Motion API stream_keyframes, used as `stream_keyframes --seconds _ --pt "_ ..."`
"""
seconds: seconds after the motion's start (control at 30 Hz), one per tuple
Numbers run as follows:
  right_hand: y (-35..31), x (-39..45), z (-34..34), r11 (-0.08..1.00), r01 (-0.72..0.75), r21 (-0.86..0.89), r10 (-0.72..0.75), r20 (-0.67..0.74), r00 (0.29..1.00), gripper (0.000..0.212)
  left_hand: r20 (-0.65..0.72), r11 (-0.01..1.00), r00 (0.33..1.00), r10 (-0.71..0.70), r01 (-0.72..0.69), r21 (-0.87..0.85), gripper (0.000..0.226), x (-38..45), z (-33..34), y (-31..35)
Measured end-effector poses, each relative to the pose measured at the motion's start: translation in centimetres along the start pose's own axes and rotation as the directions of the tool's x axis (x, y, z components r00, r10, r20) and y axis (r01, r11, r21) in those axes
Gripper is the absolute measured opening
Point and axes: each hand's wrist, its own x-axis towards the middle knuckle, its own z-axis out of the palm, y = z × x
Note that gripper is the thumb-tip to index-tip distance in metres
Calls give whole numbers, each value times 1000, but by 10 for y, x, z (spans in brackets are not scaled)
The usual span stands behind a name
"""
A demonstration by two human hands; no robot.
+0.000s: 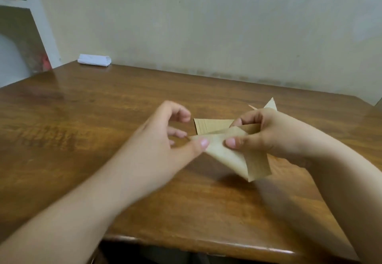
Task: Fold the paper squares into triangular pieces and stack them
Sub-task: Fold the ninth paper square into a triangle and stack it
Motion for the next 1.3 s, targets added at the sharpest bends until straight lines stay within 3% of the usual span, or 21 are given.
stream_keyframes --seconds 0.1,0.17,0.3,0.53,0.7,0.87,1.13,1.3 --pt "1 15 -7 990 30 139 -20 -73 997 30 175 982 982 -67 95 -160 46 50 0 8" --pt "6 24 -8 965 61 254 -33 -113 993 28 233 964 967 -106 158 -214 33 72 8 7" --pt "21 37 -5 889 83 450 19 -216 976 34 231 908 967 -108 190 -374 6 97 25 -3" --pt "29 32 -5 808 61 586 79 -211 974 31 253 799 963 -89 221 -559 10 95 39 -13" --pt "25 29 2 818 71 571 66 -216 974 35 297 769 954 -51 227 -598 9 91 30 -17" --pt "22 27 6 841 77 536 84 -269 960 39 279 812 960 -1 164 -560 10 89 28 -17" --pt "21 27 8 918 85 386 79 -390 917 42 148 826 989 -4 86 -557 10 87 31 -15" --pt "21 26 8 935 86 343 69 -417 906 35 133 843 991 -12 82 -532 14 87 31 -14"
